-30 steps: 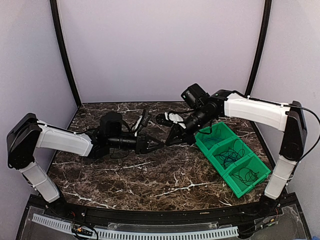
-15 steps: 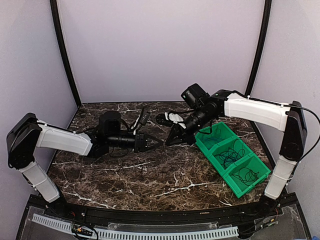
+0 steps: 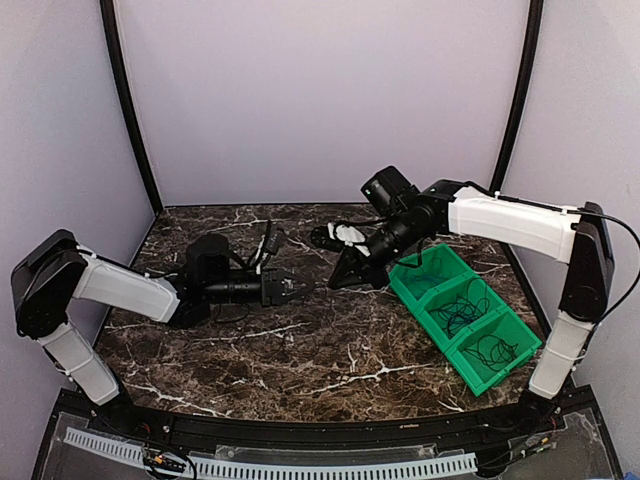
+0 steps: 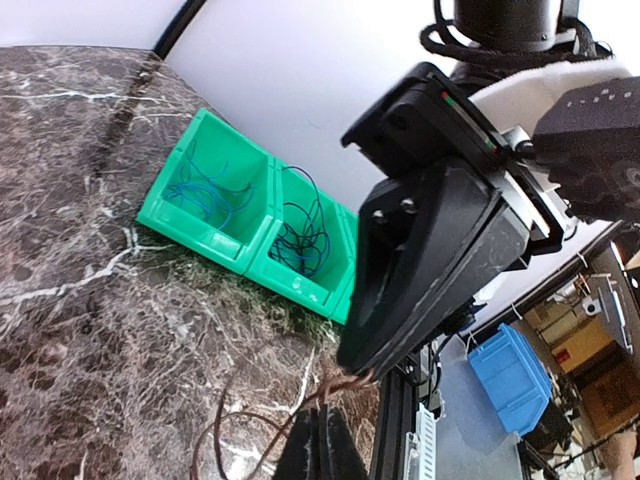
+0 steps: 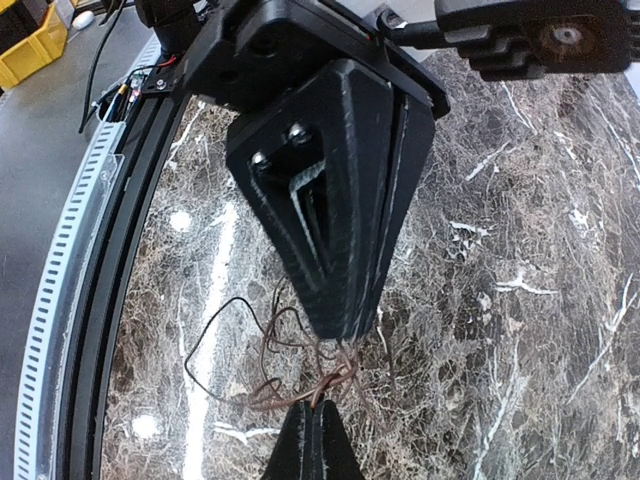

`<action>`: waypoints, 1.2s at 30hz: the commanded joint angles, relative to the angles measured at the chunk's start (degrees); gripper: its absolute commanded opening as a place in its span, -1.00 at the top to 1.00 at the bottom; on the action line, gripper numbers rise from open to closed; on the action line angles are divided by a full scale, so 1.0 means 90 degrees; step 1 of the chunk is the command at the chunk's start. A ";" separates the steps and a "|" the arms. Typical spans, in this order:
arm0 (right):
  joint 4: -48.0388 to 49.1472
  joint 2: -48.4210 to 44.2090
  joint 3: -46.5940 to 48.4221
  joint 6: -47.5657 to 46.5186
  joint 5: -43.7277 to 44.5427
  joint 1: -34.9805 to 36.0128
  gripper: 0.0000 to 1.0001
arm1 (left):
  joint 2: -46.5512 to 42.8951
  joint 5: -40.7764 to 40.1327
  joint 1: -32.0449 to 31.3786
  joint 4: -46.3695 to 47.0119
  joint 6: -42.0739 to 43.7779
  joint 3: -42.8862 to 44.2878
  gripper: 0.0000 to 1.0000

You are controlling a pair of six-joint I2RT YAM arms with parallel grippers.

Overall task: Untangle the cables
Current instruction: Untie the untangled cable.

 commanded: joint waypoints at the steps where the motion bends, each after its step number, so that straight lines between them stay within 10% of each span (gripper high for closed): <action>1: -0.0002 -0.0104 -0.0084 0.0037 0.0027 -0.0014 1.00 | -0.0379 -0.0866 0.0249 0.1263 -0.0799 -0.0635 1.00; 14: -0.0012 -0.0056 -0.0021 0.0053 -0.0008 -0.0017 1.00 | -0.0451 -0.0449 0.0161 0.0249 0.0125 -0.0152 0.77; 36: 0.0216 0.0436 0.0043 0.0474 0.0306 -0.0383 1.00 | -0.2426 -0.0604 0.0117 -0.0656 0.1625 -0.0383 0.95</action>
